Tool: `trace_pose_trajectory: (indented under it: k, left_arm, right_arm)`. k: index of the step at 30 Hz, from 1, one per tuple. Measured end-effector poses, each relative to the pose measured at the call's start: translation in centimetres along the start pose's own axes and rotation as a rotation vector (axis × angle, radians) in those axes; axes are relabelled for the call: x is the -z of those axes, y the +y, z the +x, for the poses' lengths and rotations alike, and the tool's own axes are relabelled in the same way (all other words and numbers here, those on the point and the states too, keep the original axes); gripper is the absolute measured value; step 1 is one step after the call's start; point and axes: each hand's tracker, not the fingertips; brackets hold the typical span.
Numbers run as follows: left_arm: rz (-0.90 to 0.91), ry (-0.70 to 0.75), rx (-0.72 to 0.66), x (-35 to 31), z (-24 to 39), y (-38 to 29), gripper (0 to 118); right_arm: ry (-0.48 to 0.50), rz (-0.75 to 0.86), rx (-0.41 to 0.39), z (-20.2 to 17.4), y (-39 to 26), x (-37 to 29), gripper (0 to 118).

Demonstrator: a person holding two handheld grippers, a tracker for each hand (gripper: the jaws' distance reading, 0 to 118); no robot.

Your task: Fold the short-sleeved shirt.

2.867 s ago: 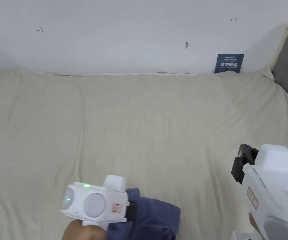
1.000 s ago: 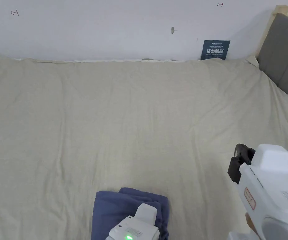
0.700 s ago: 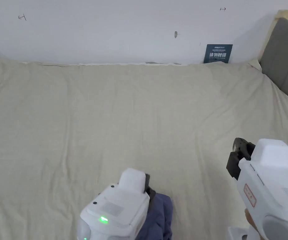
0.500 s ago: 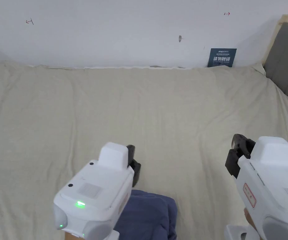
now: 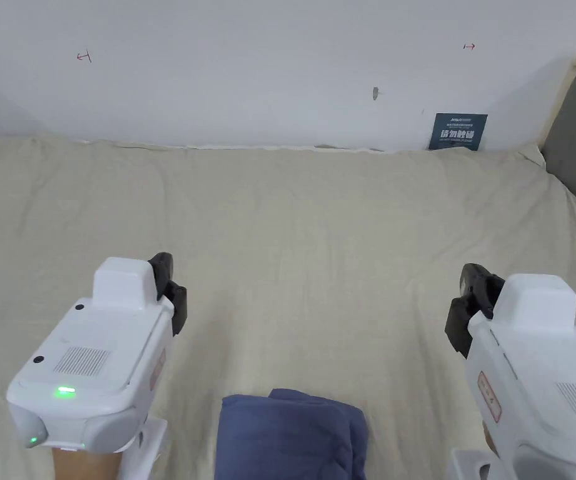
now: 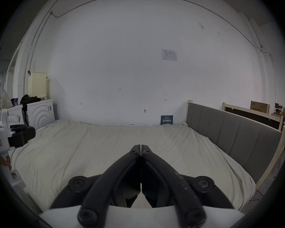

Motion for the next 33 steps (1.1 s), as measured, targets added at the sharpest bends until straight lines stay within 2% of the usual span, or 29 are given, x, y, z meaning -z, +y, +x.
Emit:
trace_pose_trajectory:
  k: [12,24,28,33]
  left_arm:
    - [-0.019,0.052,-0.016,-0.6,-1.9,-0.5,0]
    - [-0.055,0.032,-0.028,-1.0,-2.4,-1.6,0]
    - [-0.090,0.014,-0.032,-1.2,-2.3,-2.7,0]
    - [-0.193,-0.025,-0.054,-0.9,-2.0,-4.8,0]
  right_arm:
    - [0.040,-0.031,-0.027,-2.1,-1.0,0.3,2]
    - [0.245,-0.445,-0.134,-8.6,-13.9,4.0,2]
    - [0.269,-0.528,-0.148,-9.9,-17.9,4.5,2]
    - [0.246,-0.646,-0.166,-9.8,-22.6,5.5,2]
